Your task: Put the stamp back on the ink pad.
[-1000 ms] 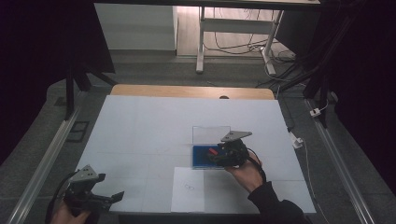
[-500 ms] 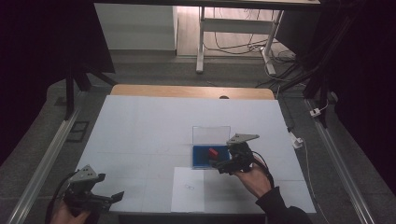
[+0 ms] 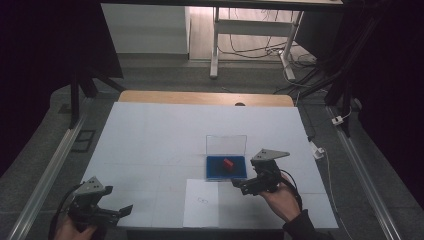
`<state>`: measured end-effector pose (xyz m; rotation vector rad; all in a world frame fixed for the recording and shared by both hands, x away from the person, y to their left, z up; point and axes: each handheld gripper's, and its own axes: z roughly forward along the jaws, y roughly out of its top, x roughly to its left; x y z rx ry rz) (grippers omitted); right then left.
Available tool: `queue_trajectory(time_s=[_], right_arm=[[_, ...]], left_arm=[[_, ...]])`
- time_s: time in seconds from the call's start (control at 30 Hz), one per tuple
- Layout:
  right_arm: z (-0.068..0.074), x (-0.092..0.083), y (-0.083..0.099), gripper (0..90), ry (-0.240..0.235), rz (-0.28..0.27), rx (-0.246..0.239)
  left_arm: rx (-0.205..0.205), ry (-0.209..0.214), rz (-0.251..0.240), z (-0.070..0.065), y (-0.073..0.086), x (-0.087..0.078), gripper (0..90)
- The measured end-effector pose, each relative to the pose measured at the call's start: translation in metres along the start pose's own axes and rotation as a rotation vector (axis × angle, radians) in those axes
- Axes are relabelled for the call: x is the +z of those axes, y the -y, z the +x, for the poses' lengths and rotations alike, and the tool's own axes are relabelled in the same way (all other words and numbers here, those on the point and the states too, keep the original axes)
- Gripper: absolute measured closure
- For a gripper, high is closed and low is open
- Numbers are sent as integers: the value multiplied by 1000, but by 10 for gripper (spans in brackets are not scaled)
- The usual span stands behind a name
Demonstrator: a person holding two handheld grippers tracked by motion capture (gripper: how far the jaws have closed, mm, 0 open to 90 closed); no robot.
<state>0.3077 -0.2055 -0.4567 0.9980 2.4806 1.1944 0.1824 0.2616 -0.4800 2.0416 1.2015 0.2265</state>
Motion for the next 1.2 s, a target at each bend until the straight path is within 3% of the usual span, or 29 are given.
queue_trajectory(time_s=[0.43,0.87,1.0,1.07,1.2], right_arm=[[3,-34,21,0,44,-12,21],[0,-79,62,0,169,-16,83],[-1,-85,75,0,197,20,111],[0,-89,76,0,211,-3,122],[0,-88,77,0,225,4,121]], left_arm=[[-2,0,1,1,0,0,18],[-13,5,-4,2,1,-1,18],[-14,7,-5,2,1,-1,18],[-14,6,-2,2,1,-1,18],[-17,11,-6,2,0,-1,17]])
